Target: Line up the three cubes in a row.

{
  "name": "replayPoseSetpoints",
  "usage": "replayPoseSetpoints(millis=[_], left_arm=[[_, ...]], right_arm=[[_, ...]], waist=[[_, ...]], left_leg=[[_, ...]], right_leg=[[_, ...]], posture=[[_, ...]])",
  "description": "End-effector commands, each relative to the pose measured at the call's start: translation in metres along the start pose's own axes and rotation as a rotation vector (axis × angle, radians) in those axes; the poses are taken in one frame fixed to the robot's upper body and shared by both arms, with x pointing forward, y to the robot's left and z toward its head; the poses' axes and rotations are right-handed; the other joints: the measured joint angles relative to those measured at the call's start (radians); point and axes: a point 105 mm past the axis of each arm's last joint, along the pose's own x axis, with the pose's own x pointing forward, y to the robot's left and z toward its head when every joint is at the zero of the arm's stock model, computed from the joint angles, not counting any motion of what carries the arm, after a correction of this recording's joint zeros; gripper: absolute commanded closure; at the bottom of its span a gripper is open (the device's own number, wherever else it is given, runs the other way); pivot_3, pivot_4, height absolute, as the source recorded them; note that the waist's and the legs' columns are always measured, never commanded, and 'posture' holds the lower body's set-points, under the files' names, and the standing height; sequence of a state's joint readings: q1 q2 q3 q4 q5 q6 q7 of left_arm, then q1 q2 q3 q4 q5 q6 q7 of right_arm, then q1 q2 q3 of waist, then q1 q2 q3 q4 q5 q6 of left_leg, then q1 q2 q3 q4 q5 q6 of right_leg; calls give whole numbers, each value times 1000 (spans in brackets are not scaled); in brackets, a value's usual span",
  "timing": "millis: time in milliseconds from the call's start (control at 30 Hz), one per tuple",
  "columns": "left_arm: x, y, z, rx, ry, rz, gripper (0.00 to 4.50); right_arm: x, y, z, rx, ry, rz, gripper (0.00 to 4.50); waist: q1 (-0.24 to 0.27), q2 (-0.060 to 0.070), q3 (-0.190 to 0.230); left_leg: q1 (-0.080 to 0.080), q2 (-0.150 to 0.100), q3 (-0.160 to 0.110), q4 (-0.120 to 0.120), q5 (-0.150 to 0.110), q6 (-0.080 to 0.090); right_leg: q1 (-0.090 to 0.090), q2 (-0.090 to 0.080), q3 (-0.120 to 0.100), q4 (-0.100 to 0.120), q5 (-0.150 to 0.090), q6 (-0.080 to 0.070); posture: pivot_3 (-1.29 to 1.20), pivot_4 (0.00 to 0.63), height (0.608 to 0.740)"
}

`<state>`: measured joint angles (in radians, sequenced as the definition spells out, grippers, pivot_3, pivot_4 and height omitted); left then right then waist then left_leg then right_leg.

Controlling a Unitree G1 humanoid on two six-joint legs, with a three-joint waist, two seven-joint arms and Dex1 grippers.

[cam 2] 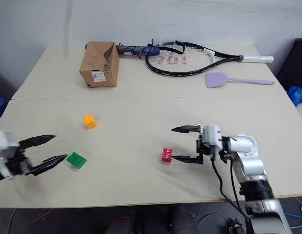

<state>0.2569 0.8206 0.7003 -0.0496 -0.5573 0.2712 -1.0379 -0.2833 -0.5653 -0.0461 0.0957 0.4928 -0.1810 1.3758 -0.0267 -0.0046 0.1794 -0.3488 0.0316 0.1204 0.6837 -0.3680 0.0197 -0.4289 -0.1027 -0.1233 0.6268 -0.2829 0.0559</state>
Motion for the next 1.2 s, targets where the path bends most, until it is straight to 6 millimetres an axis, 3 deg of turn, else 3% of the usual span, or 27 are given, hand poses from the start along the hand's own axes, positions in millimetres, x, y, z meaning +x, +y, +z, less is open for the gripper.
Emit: replayPoseSetpoints(millis=[33, 100, 233, 433, 567, 800, 900, 967, 1067, 1200], left_arm=[[-33, 19, -19, -72, 11, 161, 0], [-43, 21, -31, -110, 34, 191, 0], [-45, 19, -39, -145, 45, 201, 0], [-21, 2, -16, -101, -14, 75, 0], [-14, -8, -11, -74, -20, 39, 0], [6, -44, -23, -73, -11, -82, 0], [24, -56, -34, -82, -29, -92, 0], [37, -60, -45, -67, 1, -89, 0], [47, -54, -46, -45, -22, -39, 0], [58, -58, -46, -47, -41, -72, 1152]], right_arm=[[-21, -5, 8, -99, -19, -175, 26], [-33, 7, 4, 20, -11, -152, 26], [-40, 11, 7, 8, -20, -193, 26], [-24, 12, 20, -26, -70, -140, 26], [-9, 14, 30, -33, -116, -85, 26], [11, 27, 41, -32, -171, 15, 26], [17, 32, 42, -24, -182, 45, 26], [18, 33, 41, -25, -178, 50, 26], [17, 32, 40, -25, -165, 49, 26], [14, 34, 36, -13, -142, 44, 0]], waist=[[0, 0, 0], [0, -1, 0], [4, -2, 0], [2, -2, 0], [-1, -1, 0], [1, -1, 0], [6, -2, 0], [11, -2, 0], [18, -2, 0], [22, -2, 0]], left_leg=[[0, 0, 0, 0, 0, 0], [0, -2, 1, 0, -1, 1], [3, -2, 0, 0, -2, 2], [3, -2, 0, 0, -3, 1], [3, -2, 0, 0, -3, 1], [4, -2, 1, -1, -3, 1], [4, -2, 1, -1, -3, 1], [4, -3, 1, -1, -3, 1], [4, -3, 1, -1, -3, 1], [4, -3, 2, -1, -3, 1]], right_leg=[[0, 0, 0, 0, 0, 0], [0, -2, 0, -1, 0, 0], [1, -5, 0, -1, 0, 0], [1, -5, 0, -1, 0, 0], [1, -5, 1, -1, 0, 0], [1, -4, 1, -1, -1, -1], [2, -5, 1, -1, -1, -1], [2, -5, 1, -1, -1, -1], [2, -5, 1, 0, -1, -1], [1, -5, 0, 0, -1, -1]], posture=[[0, 150, 740], [0, 150, 740], [0, 150, 740], [0, 150, 740], [0, 150, 740], [0, 150, 740], [0, 150, 740], [0, 150, 740], [0, 150, 740], [0, 150, 740]])
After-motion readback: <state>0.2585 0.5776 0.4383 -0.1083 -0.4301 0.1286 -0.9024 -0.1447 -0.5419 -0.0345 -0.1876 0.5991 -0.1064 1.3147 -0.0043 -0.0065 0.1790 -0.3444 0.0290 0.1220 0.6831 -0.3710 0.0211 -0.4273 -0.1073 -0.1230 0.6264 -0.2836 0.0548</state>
